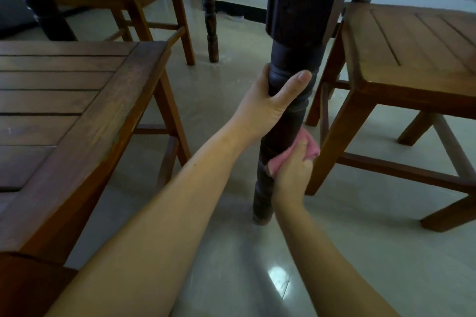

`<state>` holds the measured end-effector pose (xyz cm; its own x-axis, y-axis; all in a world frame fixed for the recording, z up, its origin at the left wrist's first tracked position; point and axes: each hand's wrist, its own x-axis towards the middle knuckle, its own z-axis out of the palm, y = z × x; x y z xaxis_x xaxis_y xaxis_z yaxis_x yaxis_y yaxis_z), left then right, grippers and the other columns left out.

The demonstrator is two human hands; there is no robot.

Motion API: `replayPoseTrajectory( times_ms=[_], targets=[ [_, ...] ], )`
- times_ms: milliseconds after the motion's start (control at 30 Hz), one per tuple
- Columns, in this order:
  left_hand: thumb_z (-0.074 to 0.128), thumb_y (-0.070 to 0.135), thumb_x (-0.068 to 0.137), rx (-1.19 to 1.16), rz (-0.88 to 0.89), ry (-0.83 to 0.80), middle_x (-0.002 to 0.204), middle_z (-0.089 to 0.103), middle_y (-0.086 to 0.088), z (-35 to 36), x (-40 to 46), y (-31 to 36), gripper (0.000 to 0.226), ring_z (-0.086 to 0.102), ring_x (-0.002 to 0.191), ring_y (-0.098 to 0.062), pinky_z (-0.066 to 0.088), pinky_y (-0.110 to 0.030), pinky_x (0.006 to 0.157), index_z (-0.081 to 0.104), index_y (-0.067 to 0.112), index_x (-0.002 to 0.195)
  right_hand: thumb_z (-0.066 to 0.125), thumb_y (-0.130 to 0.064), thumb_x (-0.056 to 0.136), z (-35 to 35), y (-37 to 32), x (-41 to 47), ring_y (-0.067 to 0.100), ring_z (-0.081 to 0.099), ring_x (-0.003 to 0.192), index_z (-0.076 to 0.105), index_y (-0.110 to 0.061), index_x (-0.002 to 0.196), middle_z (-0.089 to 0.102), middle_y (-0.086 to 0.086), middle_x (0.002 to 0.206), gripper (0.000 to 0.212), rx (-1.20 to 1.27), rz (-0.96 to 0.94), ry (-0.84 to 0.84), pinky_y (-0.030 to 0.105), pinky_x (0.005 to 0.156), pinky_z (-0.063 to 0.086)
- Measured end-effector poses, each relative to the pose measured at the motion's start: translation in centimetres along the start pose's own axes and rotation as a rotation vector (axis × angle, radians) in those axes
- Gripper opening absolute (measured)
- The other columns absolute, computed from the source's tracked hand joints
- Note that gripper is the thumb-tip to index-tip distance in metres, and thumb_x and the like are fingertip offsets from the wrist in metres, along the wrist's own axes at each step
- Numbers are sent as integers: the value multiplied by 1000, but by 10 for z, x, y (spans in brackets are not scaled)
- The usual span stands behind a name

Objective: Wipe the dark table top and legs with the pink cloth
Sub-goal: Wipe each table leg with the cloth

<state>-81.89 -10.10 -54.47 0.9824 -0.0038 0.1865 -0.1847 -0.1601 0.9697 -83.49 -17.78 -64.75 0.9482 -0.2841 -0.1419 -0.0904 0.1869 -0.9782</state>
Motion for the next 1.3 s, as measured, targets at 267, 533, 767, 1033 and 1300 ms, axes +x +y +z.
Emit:
replayPoseTrajectory(
  times_ms=[267, 533, 767, 1033, 1300],
  targets=[
    [54, 37, 86, -6, -9, -9, 107, 54, 18, -1, 1, 0, 45, 49, 95, 12, 37, -8, 81, 39, 22, 126, 30, -41, 100, 9, 15, -38, 5, 52, 118, 19, -41, 145, 55, -4, 121, 47, -10, -43, -5, 40, 103, 39],
    [52, 36, 88, 11, -37, -28, 105, 54, 21, -3, 1, 2, 34, 51, 91, 15, 39, -5, 79, 40, 29, 119, 34, -37, 100, -6, 6, -20, 22, 54, 117, 44, -28, 132, 56, 1, 122, 35, -32, 77, -47, 27, 82, 50],
    [55, 46, 84, 43, -22, -5, 122, 56, 1, -1, -1, 5, 57, 53, 108, -6, 40, -23, 94, 38, 19, 130, 31, -42, 99, -16, 40, -6, 12, 58, 80, 52, -20, 105, 61, 0, 85, 31, -114, 293, -49, 34, 82, 42],
    [52, 36, 89, 43, -38, -6, 110, 52, 12, -2, 1, 1, 49, 48, 93, 10, 36, -11, 81, 36, 20, 132, 34, -37, 99, -6, 48, -54, 13, 49, 115, 32, -32, 140, 52, -7, 120, 42, 48, 160, -76, 35, 100, 41],
    [51, 37, 90, 45, -34, 11, 105, 48, 23, -1, 1, 0, 51, 45, 85, 22, 34, -1, 73, 32, 23, 135, 40, -31, 99, -52, 103, 44, 13, 54, 51, 52, -15, 87, 54, 6, 66, 23, -246, 407, -290, 27, 51, 45]
  ],
)
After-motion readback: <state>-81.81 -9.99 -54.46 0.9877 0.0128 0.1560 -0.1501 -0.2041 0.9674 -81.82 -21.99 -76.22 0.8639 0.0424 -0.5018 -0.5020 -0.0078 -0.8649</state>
